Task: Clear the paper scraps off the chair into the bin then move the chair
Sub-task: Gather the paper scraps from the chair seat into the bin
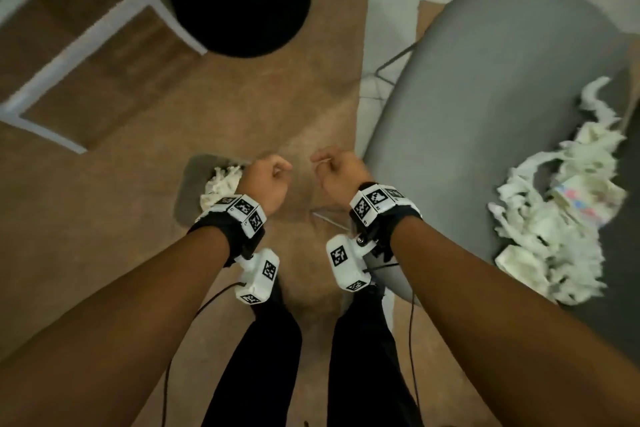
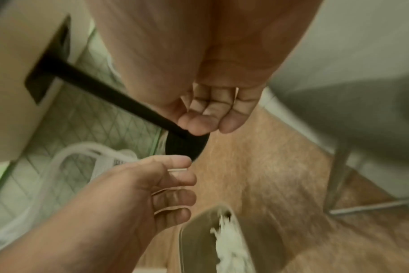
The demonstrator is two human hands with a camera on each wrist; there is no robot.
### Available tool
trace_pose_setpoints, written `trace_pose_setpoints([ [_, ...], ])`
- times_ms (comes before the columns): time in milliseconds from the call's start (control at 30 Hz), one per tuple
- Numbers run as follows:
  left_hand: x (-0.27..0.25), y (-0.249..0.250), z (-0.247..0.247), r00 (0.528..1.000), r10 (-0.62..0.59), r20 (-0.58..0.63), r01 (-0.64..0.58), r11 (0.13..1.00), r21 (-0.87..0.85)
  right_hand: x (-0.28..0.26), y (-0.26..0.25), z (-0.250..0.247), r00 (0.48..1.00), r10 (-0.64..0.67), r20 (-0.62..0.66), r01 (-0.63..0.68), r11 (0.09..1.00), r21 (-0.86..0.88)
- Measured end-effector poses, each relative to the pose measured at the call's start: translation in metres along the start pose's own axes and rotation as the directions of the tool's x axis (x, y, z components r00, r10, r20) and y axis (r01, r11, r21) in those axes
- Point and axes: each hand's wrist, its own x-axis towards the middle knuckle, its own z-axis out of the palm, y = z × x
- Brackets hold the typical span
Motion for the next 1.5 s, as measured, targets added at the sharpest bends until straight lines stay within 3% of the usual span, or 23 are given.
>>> trace_pose_setpoints([
  [100,-0.006,0.071,0.045,0.990,0.119,0.072,-0.125,0.988,0.088,-0.026,0.034,-0.079,0.987,0.038,-0.157,-0.026,0.997,0.076],
  [200,-0.018,0.138,0.104,0.961,0.197,0.195,-0.231,0.958,0.172,-0.056,0.091,-0.161,0.941,0.107,-0.321,-0.077,0.991,0.106],
  [367,-0.043,0.212,0.215,0.842,0.371,0.391,-0.471,0.860,0.196,-0.098,0.182,-0.259,0.837,0.239,-0.492,-0.134,0.962,0.239],
  [433,-0.049,0.231,0.259,0.773,0.431,0.465,-0.574,0.788,0.225,-0.106,0.206,-0.291,0.787,0.270,-0.554,-0.141,0.954,0.264],
  [500,-0.053,0.249,0.292,0.724,0.510,0.465,-0.672,0.671,0.312,-0.104,0.221,-0.317,0.745,0.284,-0.603,-0.141,0.951,0.274],
  [567,-0.050,0.266,0.314,0.710,0.566,0.419,-0.703,0.600,0.381,-0.092,0.230,-0.336,0.720,0.286,-0.633,-0.153,0.954,0.258],
  [633,-0.039,0.276,0.328,0.705,0.535,0.466,-0.709,0.555,0.435,-0.078,0.233,-0.350,0.709,0.273,-0.650,-0.169,0.961,0.219],
  [767,-0.011,0.271,0.323,0.621,0.334,0.709,-0.784,0.255,0.566,-0.045,0.231,-0.373,0.713,0.200,-0.672,-0.212,0.975,0.064],
  [833,0.001,0.266,0.309,0.598,0.341,0.725,-0.801,0.211,0.561,-0.030,0.231,-0.382,0.748,0.163,-0.644,-0.245,0.969,-0.038],
  [900,0.011,0.259,0.291,0.635,0.369,0.679,-0.772,0.274,0.573,-0.017,0.234,-0.388,0.815,0.149,-0.560,-0.268,0.954,-0.137],
  [967,0.017,0.252,0.274,0.702,0.392,0.595,-0.712,0.377,0.592,-0.005,0.238,-0.388,0.885,0.163,-0.437,-0.288,0.927,-0.239],
  [1033,0.022,0.247,0.259,0.772,0.413,0.483,-0.635,0.494,0.594,0.003,0.242,-0.384,0.914,0.186,-0.361,-0.319,0.878,-0.355],
  [1100,0.026,0.245,0.247,0.813,0.424,0.400,-0.582,0.555,0.594,0.010,0.240,-0.377,0.915,0.154,-0.372,-0.318,0.844,-0.432],
  [1233,0.021,0.243,0.233,0.827,0.422,0.372,-0.559,0.544,0.625,0.014,0.222,-0.364,0.921,0.042,-0.388,-0.251,0.826,-0.505],
  [1367,0.009,0.241,0.232,0.857,0.395,0.331,-0.513,0.591,0.623,0.009,0.203,-0.363,0.868,-0.053,-0.494,-0.175,0.897,-0.405],
  [1500,0.005,0.234,0.231,0.875,0.383,0.298,-0.484,0.660,0.574,0.000,0.184,-0.363,0.834,-0.041,-0.550,-0.148,0.944,-0.295],
])
